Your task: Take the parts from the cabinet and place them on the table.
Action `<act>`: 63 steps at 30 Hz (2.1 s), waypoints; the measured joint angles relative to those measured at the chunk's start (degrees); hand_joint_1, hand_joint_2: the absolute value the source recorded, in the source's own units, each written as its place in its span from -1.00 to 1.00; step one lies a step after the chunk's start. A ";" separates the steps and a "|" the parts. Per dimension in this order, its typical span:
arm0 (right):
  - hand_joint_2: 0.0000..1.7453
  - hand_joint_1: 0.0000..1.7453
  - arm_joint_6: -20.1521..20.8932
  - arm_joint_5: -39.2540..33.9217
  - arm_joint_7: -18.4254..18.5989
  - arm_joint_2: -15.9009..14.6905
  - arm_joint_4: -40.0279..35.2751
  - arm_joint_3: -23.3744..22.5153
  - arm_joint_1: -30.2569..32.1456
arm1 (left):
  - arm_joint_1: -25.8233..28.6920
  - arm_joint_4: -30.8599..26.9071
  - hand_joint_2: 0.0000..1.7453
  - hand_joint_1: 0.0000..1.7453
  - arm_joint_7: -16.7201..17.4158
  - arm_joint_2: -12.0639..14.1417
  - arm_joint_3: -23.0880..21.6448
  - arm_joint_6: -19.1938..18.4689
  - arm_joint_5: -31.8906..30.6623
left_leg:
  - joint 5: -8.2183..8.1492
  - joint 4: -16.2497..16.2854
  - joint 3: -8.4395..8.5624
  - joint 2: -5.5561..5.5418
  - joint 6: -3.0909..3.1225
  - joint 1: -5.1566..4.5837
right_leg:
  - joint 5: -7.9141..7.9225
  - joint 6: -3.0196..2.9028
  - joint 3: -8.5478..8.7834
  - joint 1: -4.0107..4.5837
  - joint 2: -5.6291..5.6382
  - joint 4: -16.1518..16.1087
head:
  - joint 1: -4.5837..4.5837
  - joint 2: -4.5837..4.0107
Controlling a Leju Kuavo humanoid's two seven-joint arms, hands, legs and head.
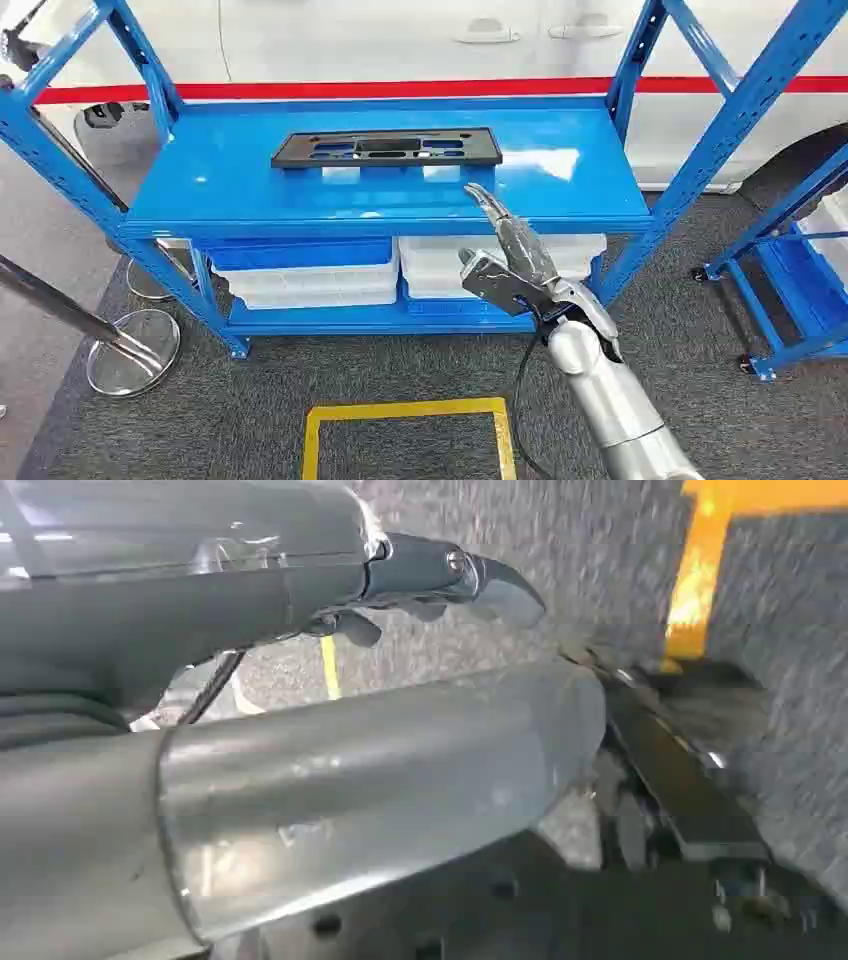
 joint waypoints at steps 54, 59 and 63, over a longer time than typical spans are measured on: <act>-1.00 -1.00 2.36 0.94 1.88 0.28 -4.70 1.66 1.45 | -0.11 0.20 -1.00 -1.00 0.09 -0.63 0.02 -0.39 -1.79 | 3.71 -8.43 9.88 -0.29 1.12 -0.63 | 3.40 -0.49 -4.20 0.40 -0.06 -0.07 | 0.15 -0.02; -1.00 -1.00 2.38 0.94 1.92 0.28 -4.90 2.12 2.08 | -0.09 0.20 -1.00 -1.00 0.09 -0.66 0.02 -0.48 -1.81 | -3.04 6.69 -0.85 -0.08 -0.25 -0.11 | 0.96 -0.98 -1.66 0.34 -0.02 -0.16 | 0.11 -0.02; -1.00 -1.00 2.36 0.94 1.92 0.28 -4.92 2.21 2.29 | 0.14 0.20 -1.00 -1.00 0.09 -0.55 0.02 -0.39 -1.81 | 9.16 -8.34 2.53 0.04 0.52 -0.10 | -1.60 -0.36 1.76 0.32 0.07 -0.16 | 0.13 -0.02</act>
